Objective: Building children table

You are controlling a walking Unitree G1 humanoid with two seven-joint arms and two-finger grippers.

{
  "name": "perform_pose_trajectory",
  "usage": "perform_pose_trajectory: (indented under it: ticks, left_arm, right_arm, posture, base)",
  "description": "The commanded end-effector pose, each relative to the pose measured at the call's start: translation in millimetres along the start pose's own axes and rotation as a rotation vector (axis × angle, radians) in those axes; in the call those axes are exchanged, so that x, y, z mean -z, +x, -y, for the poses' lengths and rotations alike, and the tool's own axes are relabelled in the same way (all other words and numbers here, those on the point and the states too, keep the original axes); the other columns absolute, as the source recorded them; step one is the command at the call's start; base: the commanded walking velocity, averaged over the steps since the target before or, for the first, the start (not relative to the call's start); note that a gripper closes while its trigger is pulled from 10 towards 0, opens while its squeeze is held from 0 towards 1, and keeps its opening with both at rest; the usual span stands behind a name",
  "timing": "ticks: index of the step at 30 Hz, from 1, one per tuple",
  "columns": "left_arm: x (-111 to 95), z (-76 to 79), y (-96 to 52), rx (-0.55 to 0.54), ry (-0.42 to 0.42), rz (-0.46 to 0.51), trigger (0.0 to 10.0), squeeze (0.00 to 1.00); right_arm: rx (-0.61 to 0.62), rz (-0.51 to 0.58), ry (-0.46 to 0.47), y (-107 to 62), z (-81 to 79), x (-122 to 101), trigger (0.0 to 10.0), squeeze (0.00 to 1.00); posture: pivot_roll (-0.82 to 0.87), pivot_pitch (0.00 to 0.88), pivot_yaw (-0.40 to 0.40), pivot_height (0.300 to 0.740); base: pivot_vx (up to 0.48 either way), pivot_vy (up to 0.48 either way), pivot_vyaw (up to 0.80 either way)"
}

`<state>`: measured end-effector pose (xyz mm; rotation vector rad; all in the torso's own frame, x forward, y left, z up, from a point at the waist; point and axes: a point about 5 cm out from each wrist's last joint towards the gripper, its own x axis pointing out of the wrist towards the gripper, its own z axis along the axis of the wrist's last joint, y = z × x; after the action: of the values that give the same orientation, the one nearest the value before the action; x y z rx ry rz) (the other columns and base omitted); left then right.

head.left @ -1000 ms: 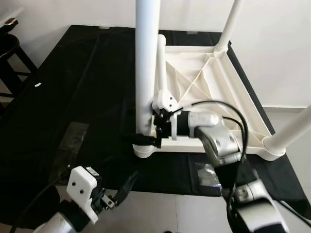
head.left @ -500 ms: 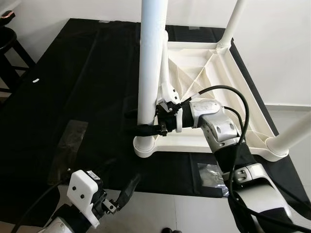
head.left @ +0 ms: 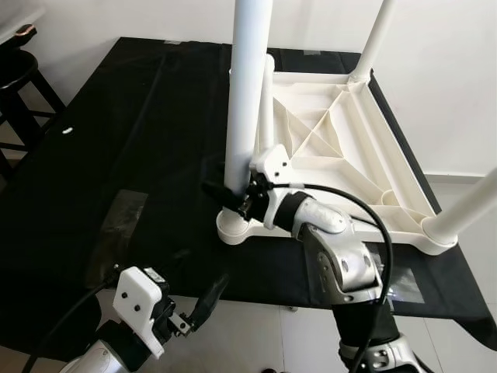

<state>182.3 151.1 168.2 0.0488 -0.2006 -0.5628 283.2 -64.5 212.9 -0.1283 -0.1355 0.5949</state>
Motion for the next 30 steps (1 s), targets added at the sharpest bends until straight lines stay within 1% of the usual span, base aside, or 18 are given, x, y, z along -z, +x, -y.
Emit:
perform_pose_trajectory:
  ticks: [1,6,7,9,10,11,12,13,14,16,17,19,20,21,22,23,25,30]
  left_arm:
    - [4,-2.8,-1.2,-0.001,0.003,-0.019,10.0,0.0]
    - [7,-7.0,0.5,0.006,0.012,-0.023,10.0,0.0]
    - [7,-7.7,0.5,0.0,0.013,-0.023,10.0,0.0]
    - [7,-8.2,0.4,-0.004,0.014,-0.022,10.0,0.0]
    - [7,-8.6,0.4,-0.011,0.014,-0.021,10.0,0.0]
    - [7,-8.6,0.4,-0.011,0.014,-0.021,10.0,0.0]
    - [7,-8.8,0.5,-0.015,0.015,-0.02,10.0,0.0]
    - [7,-8.7,0.6,-0.014,0.014,-0.02,10.0,0.0]
    - [7,-8.7,0.6,-0.014,0.014,-0.02,10.0,0.0]
    - [7,-8.1,1.1,-0.009,0.012,-0.02,10.0,0.0]
    - [7,-8.1,1.1,-0.009,0.012,-0.02,10.0,0.0]
    - [7,-7.4,1.5,-0.006,0.011,-0.019,10.0,0.0]
    - [7,-7.4,1.5,-0.006,0.011,-0.019,10.0,0.0]
    - [6,-6.8,1.6,-0.005,0.011,-0.019,10.0,0.0]
    - [6,-6.4,1.6,-0.005,0.011,-0.018,10.0,0.0]
    - [6,-6.4,1.6,-0.005,0.011,-0.018,10.0,0.0]
    - [5,-5.4,0.6,-0.007,0.01,-0.018,10.0,0.0]
    - [4,-3.7,-2.3,-0.012,0.008,-0.021,10.0,0.0]
  right_arm:
    - [0.121,-0.188,0.026,-9.4,-3.8,32,0.0,0.0]
    - [0.085,-0.152,0.023,0.5,-10.1,26,0.0,0.0]
    - [0.072,-0.143,0.024,2.4,-11.0,23,2.5,0.0]
    - [0.064,-0.137,0.023,3.8,-11.6,22,2.5,0.0]
    - [0.034,-0.122,0.039,5.6,-13.2,18,10.0,0.0]
    - [0.034,-0.122,0.039,5.6,-13.2,18,10.0,0.0]
    - [-0.005,-0.109,0.052,7.8,-14.2,14,10.0,0.32]
    - [-0.092,-0.079,0.067,10.2,-15.2,6,10.0,1.0]
    - [-0.092,-0.079,0.067,10.2,-15.2,6,10.0,1.0]
    - [-0.265,-0.025,0.04,15.4,-10.4,-8,10.0,1.0]
    - [-0.265,-0.025,0.04,15.4,-10.4,-8,10.0,1.0]
    - [-0.414,0.009,-0.015,17.7,-8.2,-16,10.0,1.0]
    - [-0.414,0.009,-0.015,17.7,-8.2,-16,10.0,1.0]
    - [-0.514,0.023,-0.068,19.3,-7.0,-19,10.0,0.92]
    - [-0.581,0.029,-0.113,21.4,-5.0,-19,10.0,0.0]
    - [-0.581,0.029,-0.113,21.4,-5.0,-19,10.0,0.0]
    - [-0.745,0.023,-0.16,26.7,-0.8,-18,10.0,0.0]
    - [-0.871,0.009,-0.176,37.3,5.9,-21,10.0,0.0]
  posture:
    - [-0.09,0.231,-0.048,0.74]
    - [-0.09,0.218,-0.048,0.74]
    - [-0.09,0.217,-0.046,0.74]
    - [-0.08,0.216,-0.044,0.74]
    - [-0.08,0.217,-0.041,0.74]
    - [-0.08,0.217,-0.041,0.74]
    - [-0.08,0.217,-0.04,0.74]
    - [-0.08,0.217,-0.039,0.74]
    - [-0.08,0.217,-0.039,0.74]
    - [-0.08,0.221,-0.041,0.74]
    - [-0.08,0.221,-0.041,0.74]
    - [-0.08,0.226,-0.04,0.74]
    - [-0.08,0.226,-0.04,0.74]
    - [-0.07,0.227,-0.04,0.74]
    - [-0.07,0.227,-0.04,0.74]
    - [-0.07,0.227,-0.04,0.74]
    - [-0.05,0.238,-0.043,0.74]
    - [-0.04,0.249,-0.045,0.74]
  base:
    - [0.0,0.0,0.0]
    - [0.0,0.0,0.0]
    - [0.0,0.0,0.0]
    - [0.0,0.0,0.0]
    - [0.0,0.0,0.0]
    - [0.0,0.0,0.0]
    - [0.0,0.0,0.0]
    - [0.0,0.0,0.0]
    - [0.0,0.0,0.0]
    - [0.0,0.0,0.0]
    - [0.0,0.0,0.0]
    - [0.0,0.0,0.0]
    - [0.0,0.0,0.0]
    - [0.0,0.0,0.0]
    - [0.0,0.0,0.0]
    - [0.0,0.0,0.0]
    - [0.0,0.0,0.0]
    - [0.0,0.0,0.0]
